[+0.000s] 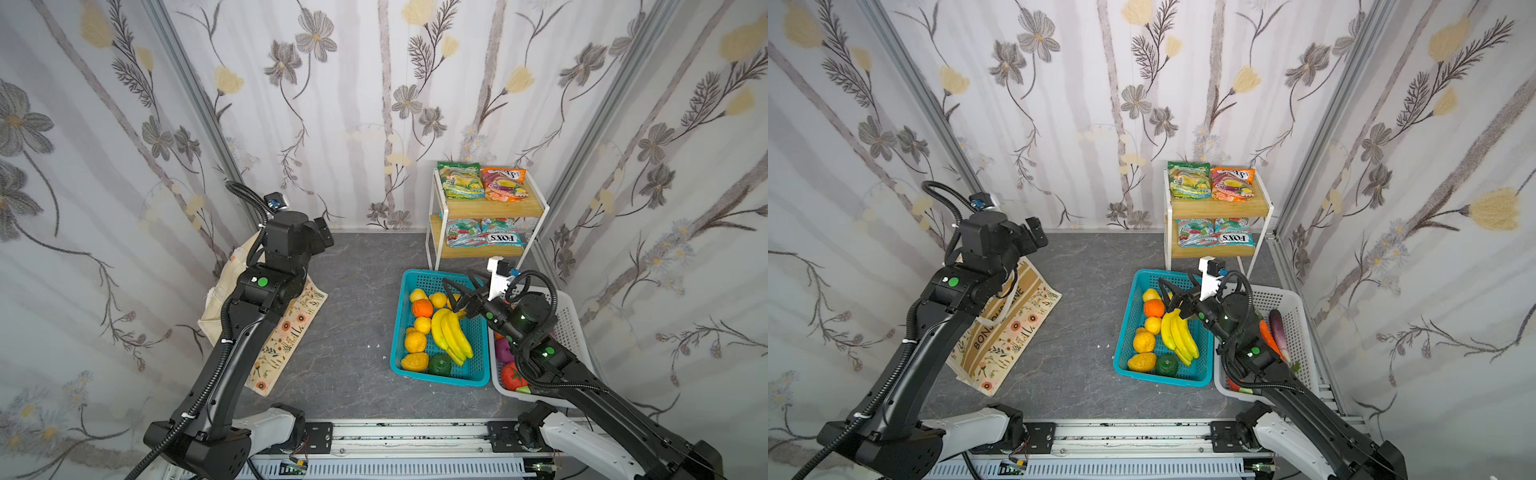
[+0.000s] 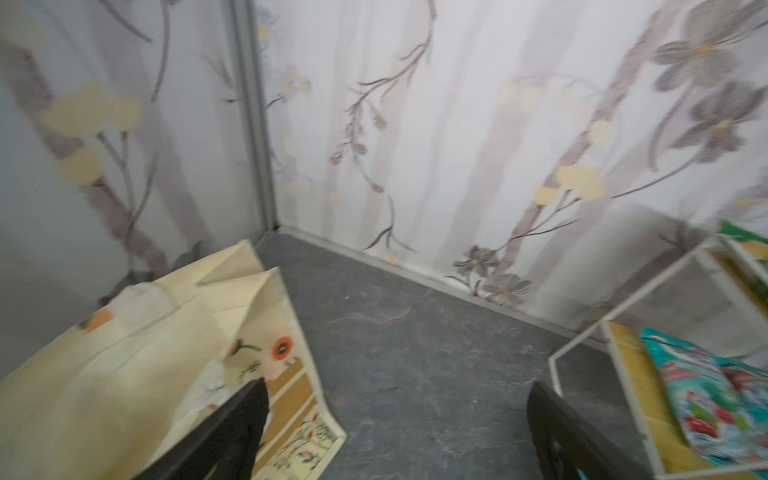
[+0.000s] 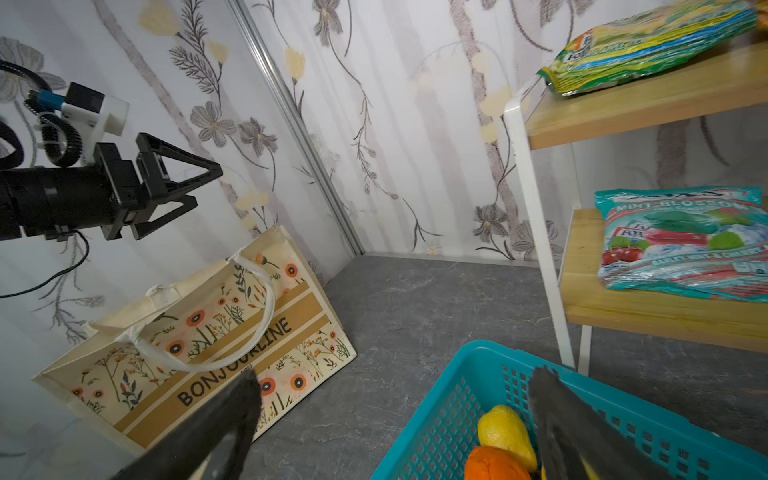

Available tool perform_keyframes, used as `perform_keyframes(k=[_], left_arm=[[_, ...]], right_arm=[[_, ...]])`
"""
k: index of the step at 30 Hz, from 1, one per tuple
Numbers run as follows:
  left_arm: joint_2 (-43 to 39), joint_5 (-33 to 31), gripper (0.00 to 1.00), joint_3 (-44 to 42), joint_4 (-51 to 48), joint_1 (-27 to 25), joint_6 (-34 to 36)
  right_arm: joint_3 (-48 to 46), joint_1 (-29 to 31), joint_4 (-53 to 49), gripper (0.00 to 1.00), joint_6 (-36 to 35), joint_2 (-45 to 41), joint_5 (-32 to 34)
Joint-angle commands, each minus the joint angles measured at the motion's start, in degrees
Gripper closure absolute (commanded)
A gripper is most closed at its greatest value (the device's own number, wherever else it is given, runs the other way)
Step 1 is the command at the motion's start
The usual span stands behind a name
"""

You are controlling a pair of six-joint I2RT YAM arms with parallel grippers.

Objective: Place the food into the grocery bag and tie it
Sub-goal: 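Reach the left gripper to the cream tote bag's handle while the right arm follows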

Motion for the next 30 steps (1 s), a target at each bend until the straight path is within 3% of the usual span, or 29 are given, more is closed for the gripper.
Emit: perform_keyframes(k=[1, 11, 14, 15, 17, 18, 20, 21, 30], left_arm=[[0.4, -2.6, 0.00, -0.2, -10.2, 4.9, -1.5], [5.2, -14.3, 0.00, -8.0, -11.4, 10.5, 2.4], [5.9, -11.9, 0.04, -9.3, -11.1, 12.7, 3.3], [6.0, -11.1, 0.11, -9.8, -10.4, 12.9, 3.8], [6.7, -9.5, 0.34, -10.1, -9.8, 13.0, 4.9], [7.1, -8.6, 0.48, -10.2, -9.8, 13.0, 5.2], [6.8, -6.2, 0.88, -10.1, -9.6, 12.3, 5.1], [6.5, -5.6, 1.00, -9.9, -9.7, 11.5, 4.8], [7.2, 1.2, 1.00, -5.6, -9.9, -4.9, -3.0]], right_arm=[[1.5, 3.0, 3.6, 0.00, -0.9, 3.7, 1.1], [3.5, 6.3, 9.3, 0.00, 3.3, 10.5, -5.0], [4.0, 6.6, 8.7, 0.00, 3.1, 10.7, -5.0], [4.0, 6.7, 8.9, 0.00, 3.2, 10.7, -4.9], [3.8, 6.8, 9.3, 0.00, 3.4, 10.7, -4.8], [3.7, 6.9, 9.4, 0.01, 3.5, 10.7, -4.8], [3.5, 7.1, 9.7, 0.01, 3.6, 10.7, -4.5], [3.4, 7.2, 9.8, 0.01, 3.7, 10.8, -4.4], [4.0, 8.0, 9.8, 0.01, 3.9, 11.6, -3.6]])
